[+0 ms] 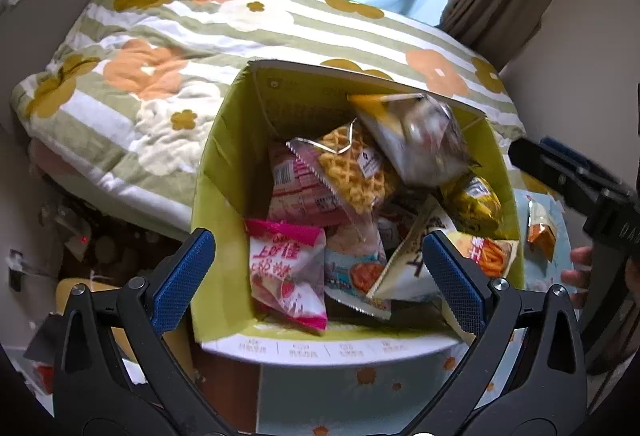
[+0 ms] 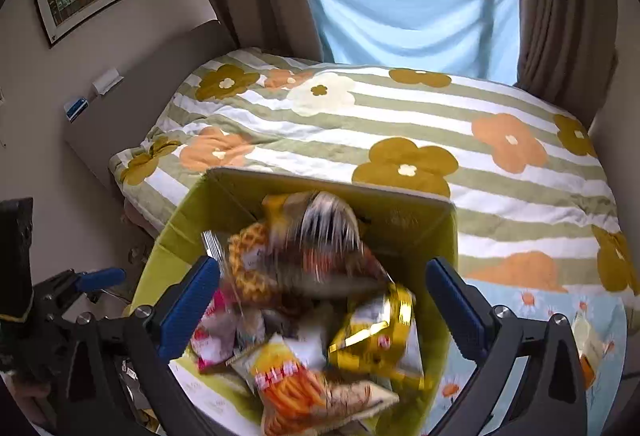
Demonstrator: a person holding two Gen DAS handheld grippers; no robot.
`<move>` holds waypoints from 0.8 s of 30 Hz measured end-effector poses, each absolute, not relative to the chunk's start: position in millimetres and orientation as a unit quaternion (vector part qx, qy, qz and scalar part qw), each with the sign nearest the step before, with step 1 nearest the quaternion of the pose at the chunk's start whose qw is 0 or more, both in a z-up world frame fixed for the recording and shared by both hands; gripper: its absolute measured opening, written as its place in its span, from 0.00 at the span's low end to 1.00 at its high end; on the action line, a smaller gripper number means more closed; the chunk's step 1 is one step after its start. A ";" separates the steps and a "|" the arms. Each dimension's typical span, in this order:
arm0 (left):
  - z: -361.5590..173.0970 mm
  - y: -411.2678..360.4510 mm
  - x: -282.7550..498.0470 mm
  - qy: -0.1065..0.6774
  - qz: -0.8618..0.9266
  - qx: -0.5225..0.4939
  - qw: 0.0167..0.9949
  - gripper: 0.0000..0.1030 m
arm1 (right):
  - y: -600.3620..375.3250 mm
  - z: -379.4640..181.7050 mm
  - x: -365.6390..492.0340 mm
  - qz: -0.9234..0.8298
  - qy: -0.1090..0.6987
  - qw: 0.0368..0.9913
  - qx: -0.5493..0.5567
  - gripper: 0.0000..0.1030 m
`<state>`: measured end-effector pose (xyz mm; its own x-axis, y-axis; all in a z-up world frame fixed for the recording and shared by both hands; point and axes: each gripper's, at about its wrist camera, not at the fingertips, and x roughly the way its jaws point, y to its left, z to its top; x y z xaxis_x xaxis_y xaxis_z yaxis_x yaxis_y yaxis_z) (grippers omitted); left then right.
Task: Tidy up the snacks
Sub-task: 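Move both open tools back to the remaining snacks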
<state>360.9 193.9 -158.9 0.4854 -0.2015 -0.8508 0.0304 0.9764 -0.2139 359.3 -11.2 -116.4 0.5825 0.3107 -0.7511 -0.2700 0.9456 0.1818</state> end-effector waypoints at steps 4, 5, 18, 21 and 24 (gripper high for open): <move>-162.0 193.0 351.7 0.507 -0.075 -0.089 0.854 1.00 | -12.6 -122.8 343.8 0.160 0.433 0.887 0.020 0.99; -162.5 193.0 349.9 0.507 -0.077 -0.090 0.854 1.00 | -12.2 -122.6 341.9 0.158 0.434 0.887 0.018 0.99; -140.4 168.5 335.8 0.483 -0.128 -0.082 0.862 1.00 | -53.2 -94.0 301.1 0.097 0.417 0.903 0.035 0.99; -132.4 152.6 328.3 0.474 -0.144 -0.074 0.865 1.00 | -78.5 -81.6 288.0 0.074 0.409 0.908 0.044 0.99; -123.9 130.6 318.1 0.467 -0.161 -0.060 0.867 1.00 | -103.6 -71.9 272.0 0.054 0.401 0.913 0.050 0.99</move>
<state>318.1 130.6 -123.9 0.5115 -0.3349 -0.7913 0.2236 0.9411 -0.2538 272.0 -103.6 -71.9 0.6726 0.1388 -0.7269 -0.0580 0.9891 0.1351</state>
